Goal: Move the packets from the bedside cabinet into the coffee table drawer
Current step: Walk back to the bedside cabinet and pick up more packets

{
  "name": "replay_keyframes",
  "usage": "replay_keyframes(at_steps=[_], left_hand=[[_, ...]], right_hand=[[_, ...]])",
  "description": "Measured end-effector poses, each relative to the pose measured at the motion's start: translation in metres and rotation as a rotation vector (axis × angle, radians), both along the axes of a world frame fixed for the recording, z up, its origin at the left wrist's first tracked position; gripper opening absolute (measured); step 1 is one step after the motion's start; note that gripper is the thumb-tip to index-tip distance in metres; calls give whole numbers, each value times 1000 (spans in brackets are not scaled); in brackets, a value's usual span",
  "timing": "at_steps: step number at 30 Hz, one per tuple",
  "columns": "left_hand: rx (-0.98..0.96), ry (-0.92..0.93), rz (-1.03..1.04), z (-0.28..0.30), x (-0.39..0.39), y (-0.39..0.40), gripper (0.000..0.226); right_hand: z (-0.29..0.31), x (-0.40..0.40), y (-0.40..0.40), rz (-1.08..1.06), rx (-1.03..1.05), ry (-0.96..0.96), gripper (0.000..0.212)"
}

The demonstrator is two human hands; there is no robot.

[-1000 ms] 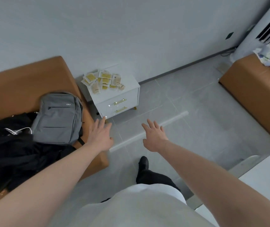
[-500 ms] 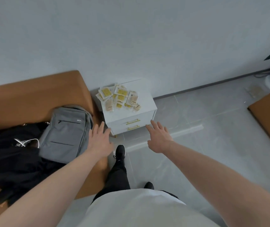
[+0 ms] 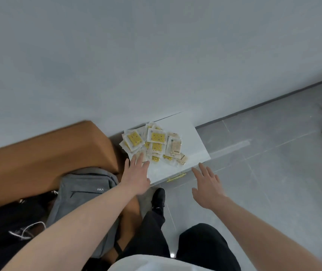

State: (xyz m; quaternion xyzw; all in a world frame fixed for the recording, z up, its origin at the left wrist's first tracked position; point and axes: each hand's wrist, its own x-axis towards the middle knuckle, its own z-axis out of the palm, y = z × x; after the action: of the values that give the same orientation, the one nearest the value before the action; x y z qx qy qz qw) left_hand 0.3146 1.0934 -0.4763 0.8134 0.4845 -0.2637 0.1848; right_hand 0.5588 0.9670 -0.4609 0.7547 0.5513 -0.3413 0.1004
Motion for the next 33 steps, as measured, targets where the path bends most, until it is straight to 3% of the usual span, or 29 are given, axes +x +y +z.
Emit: replay_keyframes(at_steps=[9,18,24,30,33], left_hand=[[-45,-42,-3,-116,38,106,81],[47,-54,-62,-230,76,155,116],[37,-125,-54,-274,67,149,103],[95,-205,-75,-283,60,144,93],[79,-254,-78,-280,59,147,86]], right_hand=[[-103,15,88,-125,-57,101,77],[-235,21,171,-432,67,227,81],[-284,9,195,-665,107,246,89],[-294,12,213,-844,78,278,72],[-291,22,207,-900,117,292,37]])
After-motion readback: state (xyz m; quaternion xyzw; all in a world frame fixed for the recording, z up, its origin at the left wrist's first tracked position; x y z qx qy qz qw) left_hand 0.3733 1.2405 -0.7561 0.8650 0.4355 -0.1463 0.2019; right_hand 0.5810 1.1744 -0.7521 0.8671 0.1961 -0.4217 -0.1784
